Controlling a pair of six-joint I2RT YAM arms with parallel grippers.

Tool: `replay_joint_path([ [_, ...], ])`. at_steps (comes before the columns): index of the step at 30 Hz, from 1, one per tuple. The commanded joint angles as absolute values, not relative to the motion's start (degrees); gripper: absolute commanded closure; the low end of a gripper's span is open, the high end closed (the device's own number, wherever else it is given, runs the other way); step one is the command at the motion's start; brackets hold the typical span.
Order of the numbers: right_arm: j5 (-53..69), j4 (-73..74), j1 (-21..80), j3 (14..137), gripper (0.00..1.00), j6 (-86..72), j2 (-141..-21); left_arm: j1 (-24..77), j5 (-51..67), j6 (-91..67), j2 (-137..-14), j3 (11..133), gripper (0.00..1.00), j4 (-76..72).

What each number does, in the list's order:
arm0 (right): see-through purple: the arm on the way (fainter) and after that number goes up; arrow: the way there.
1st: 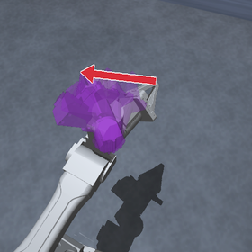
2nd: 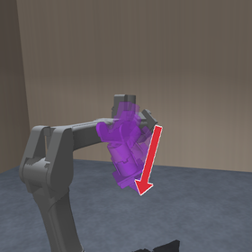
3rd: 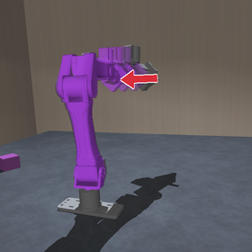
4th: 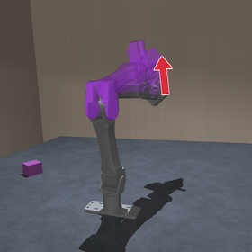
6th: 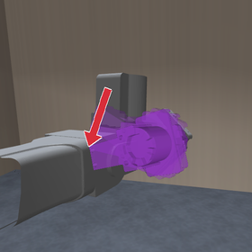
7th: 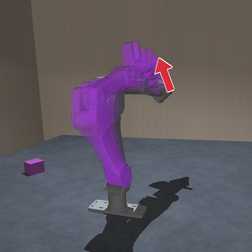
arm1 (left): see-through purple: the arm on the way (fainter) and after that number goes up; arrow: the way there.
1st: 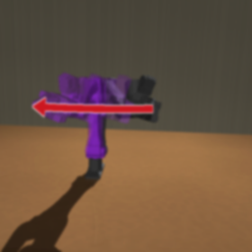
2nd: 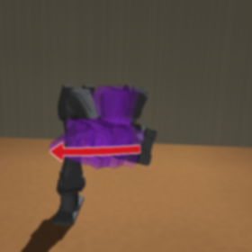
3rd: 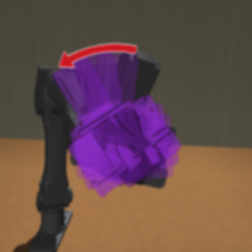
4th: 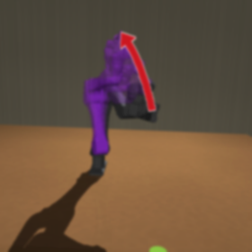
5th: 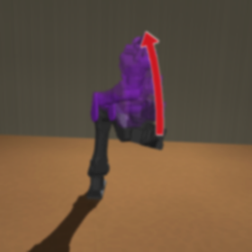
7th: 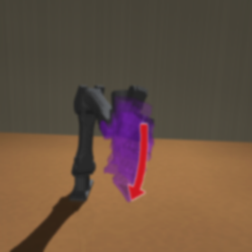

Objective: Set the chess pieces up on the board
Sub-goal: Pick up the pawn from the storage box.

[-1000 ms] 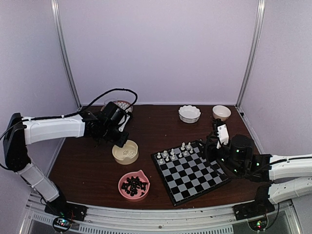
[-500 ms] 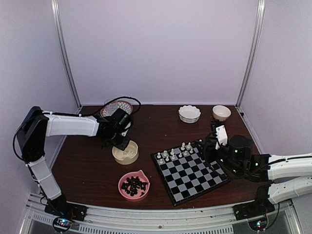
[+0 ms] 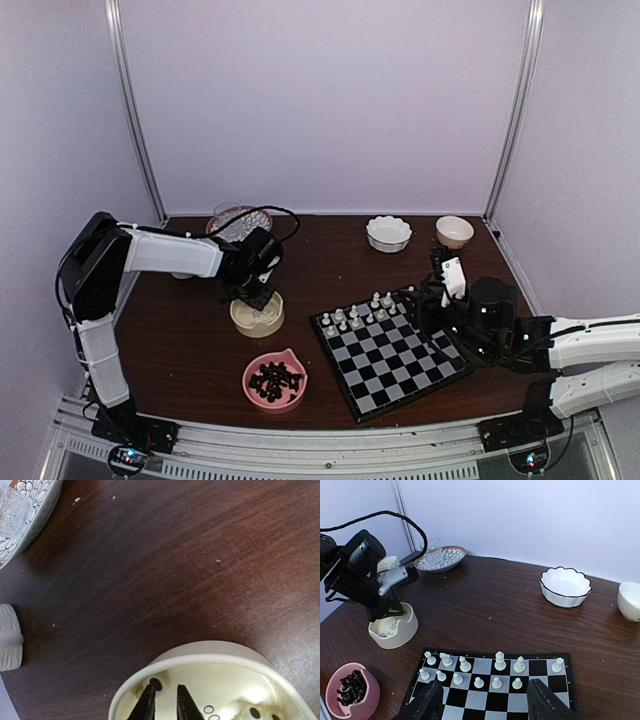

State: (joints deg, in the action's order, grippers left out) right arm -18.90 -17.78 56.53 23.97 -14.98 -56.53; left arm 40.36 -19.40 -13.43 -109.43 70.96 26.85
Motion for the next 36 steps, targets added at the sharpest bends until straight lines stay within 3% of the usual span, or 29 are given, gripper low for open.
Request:
replay_joint_path([
  [1, -18.5, -18.3, 56.3, 24.5, 0.40, -14.9, -56.5, 39.1, -19.9, -13.0, -110.5, 72.8, 0.84, 26.9],
  [16, -18.3, -18.3, 56.3, 24.6, 0.40, -14.9, -56.9, 37.4, -15.4, -15.7, -111.4, 73.2, 0.77, 30.5],
  [27, -18.4, -18.2, 56.3, 24.7, 0.40, -14.5, -57.0, 37.4, -7.8, -17.0, -112.0, 74.5, 0.80, 33.3],
  [36, -18.5, -18.2, 56.3, 24.7, 0.40, -14.4, -56.9, 37.4, -8.7, -17.3, -113.2, 75.1, 0.82, 34.1],
])
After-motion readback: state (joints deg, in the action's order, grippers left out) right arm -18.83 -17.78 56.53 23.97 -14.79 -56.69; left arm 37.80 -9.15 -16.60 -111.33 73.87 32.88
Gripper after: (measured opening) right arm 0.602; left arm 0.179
